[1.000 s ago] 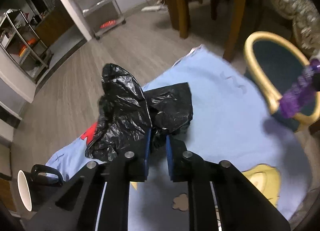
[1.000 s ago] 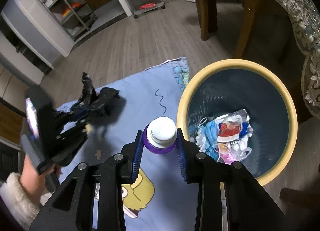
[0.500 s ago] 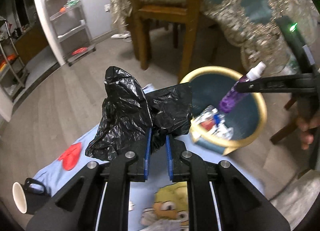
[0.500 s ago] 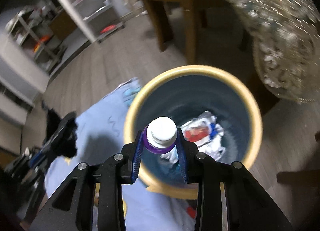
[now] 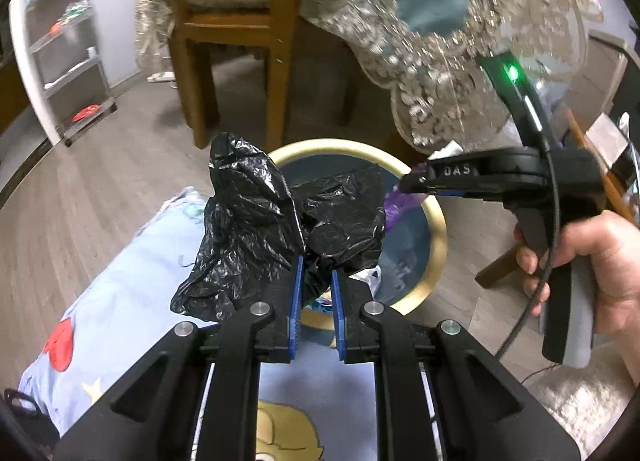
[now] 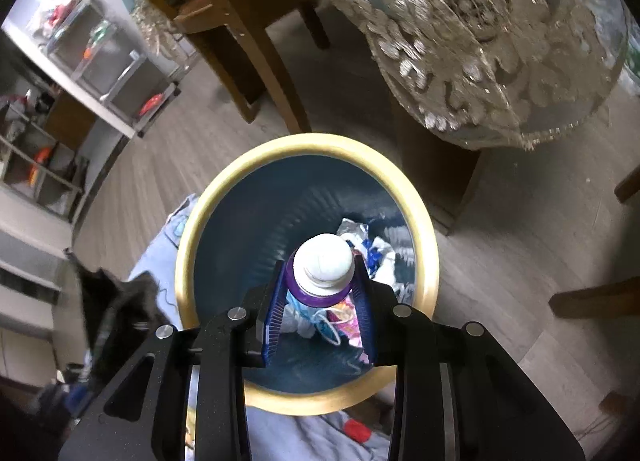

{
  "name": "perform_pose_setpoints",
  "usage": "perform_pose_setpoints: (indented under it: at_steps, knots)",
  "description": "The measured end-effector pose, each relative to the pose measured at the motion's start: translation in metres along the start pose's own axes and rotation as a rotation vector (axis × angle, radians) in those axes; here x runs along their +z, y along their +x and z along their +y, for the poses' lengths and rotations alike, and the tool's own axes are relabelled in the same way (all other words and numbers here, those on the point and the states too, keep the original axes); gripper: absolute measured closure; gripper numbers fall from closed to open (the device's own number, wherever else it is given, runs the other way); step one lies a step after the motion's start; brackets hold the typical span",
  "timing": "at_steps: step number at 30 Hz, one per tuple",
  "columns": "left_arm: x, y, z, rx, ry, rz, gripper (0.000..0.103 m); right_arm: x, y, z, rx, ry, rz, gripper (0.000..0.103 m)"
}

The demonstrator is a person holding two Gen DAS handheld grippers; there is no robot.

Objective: Collect trash
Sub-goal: 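Carry the bottle and black bag over the bin and open both tools, then move both open tools back over the foil packs on the cloth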

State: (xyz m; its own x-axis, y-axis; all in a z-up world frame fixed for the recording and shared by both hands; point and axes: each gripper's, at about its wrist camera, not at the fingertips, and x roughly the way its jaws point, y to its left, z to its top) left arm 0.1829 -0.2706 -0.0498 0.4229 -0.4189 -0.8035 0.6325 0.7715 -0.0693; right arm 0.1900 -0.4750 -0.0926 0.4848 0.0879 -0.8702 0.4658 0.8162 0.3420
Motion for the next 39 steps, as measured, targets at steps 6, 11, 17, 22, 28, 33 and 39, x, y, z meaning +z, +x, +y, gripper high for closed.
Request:
perform_pose_setpoints:
  at_steps: [6,11,17,22,28,33,39]
  knots:
    - [0.004,0.024,-0.009,0.072,0.049,0.033,0.083,0.004,0.000,0.010,0.064,-0.030,-0.006,0.068]
    - [-0.003,0.013,-0.001,0.089,-0.010,-0.008,0.043,0.005,-0.002,0.016,0.073,-0.040,-0.011,0.050]
    - [-0.023,-0.024,0.015,0.092,-0.080,-0.026,0.040,-0.003,-0.016,0.034,0.061,-0.134,-0.028,0.043]
    - [-0.049,-0.070,0.026,0.152,-0.110,-0.052,0.036,-0.020,-0.037,0.058,0.073,-0.221,-0.052,0.033]
    - [-0.091,-0.132,0.046,0.222,-0.179,-0.081,0.027,-0.058,-0.067,0.098,0.103,-0.363,-0.090,0.019]
    - [-0.136,-0.176,0.063,0.288,-0.241,-0.089,0.021,-0.096,-0.084,0.122,0.177,-0.417,-0.108,0.013]
    - [-0.187,-0.206,0.076,0.339,-0.325,-0.098,0.016,-0.136,-0.087,0.141,0.222,-0.453,-0.076,0.012]
